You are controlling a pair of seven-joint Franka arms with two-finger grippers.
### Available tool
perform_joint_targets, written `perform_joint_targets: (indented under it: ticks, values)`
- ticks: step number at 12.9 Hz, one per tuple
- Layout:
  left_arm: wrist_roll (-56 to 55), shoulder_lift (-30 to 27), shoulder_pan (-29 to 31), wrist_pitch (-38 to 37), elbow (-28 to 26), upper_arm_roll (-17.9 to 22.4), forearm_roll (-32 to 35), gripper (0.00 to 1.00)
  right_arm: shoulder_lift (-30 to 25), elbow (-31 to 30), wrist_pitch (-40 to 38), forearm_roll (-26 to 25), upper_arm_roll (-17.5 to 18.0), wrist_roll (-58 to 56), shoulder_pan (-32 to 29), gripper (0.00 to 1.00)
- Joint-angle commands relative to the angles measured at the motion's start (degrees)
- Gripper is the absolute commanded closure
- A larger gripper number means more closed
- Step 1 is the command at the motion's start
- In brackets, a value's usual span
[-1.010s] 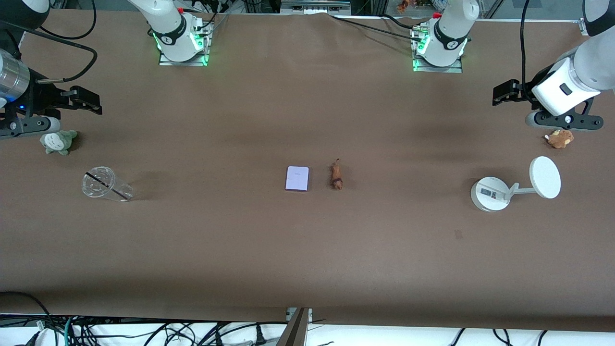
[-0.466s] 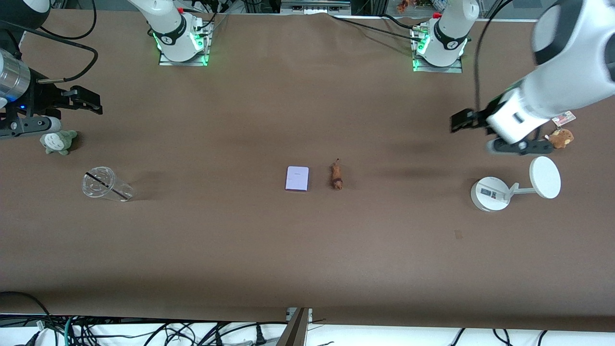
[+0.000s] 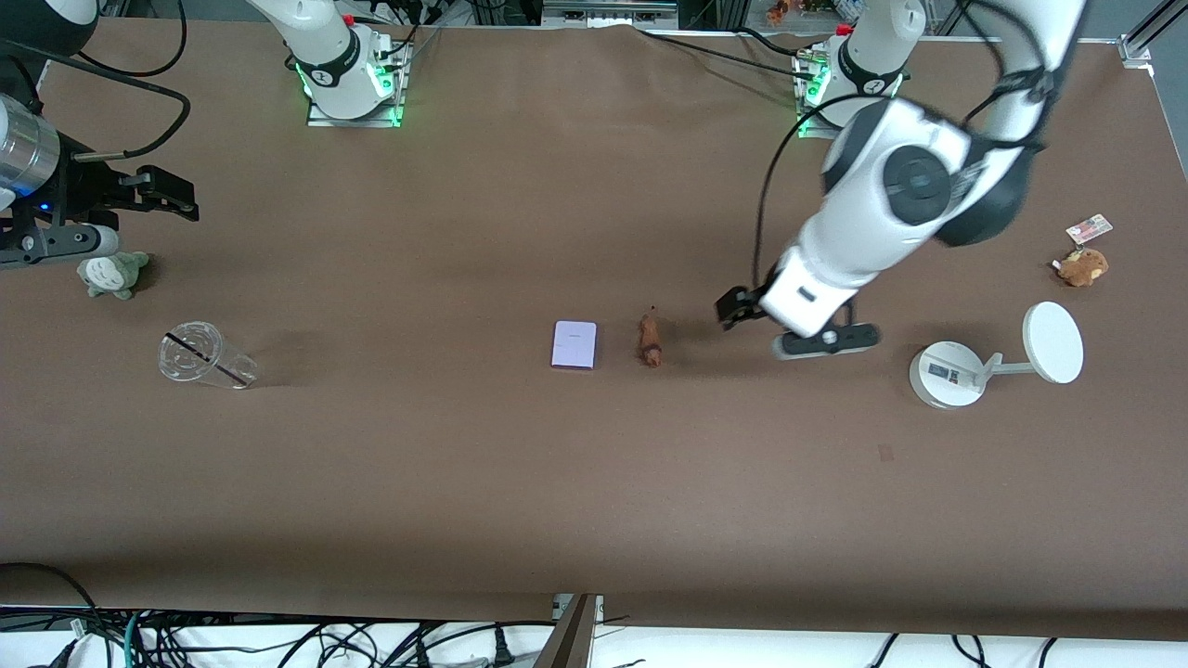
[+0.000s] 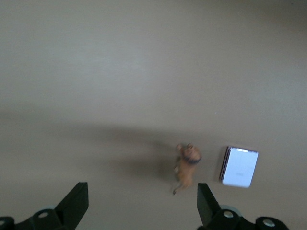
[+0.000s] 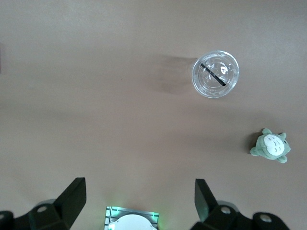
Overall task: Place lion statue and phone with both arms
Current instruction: 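Reach the left gripper to the brown lion statue and grasp it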
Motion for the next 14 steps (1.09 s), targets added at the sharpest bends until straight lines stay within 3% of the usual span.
perform_joint_targets:
  ticks: [1,3,6,8,12,13,14]
  values:
    - [-8.48,5.92,-4.38,6.86,1.0,0.15,6.87,0.0,0.35,1.33,-1.21,0.87,0.07,-0.11,-0.04,0.0]
    - [-12.01,8.57,-6.32,8.03,1.0,0.15,12.85,0.0,0.35,1.33,-1.21,0.87,0.07,-0.03,-0.04,0.0]
    - [-15.53,14.8,-9.66,13.9,1.44,0.5,14.64,0.0,0.35,1.33,-1.3,0.87,0.07,-0.11,-0.04,0.0]
    - [-16.86,16.83,-11.51,14.62,1.53,0.76,15.07,0.0,0.35,1.33,-1.21,0.87,0.07,-0.11,-0.04,0.0]
    - [-19.22,19.65,-12.31,16.03,2.05,0.76,23.68,0.0,0.35,1.33,-1.3,0.87,0.07,-0.11,-0.04,0.0]
    - [-19.23,20.52,-12.31,16.12,2.14,0.76,23.78,0.07,0.35,1.33,-1.21,0.87,0.07,-0.11,-0.04,0.0]
    - [-19.23,20.62,-12.39,16.12,2.23,0.76,23.78,0.37,0.35,1.33,-1.3,0.87,0.07,-0.11,-0.04,0.0]
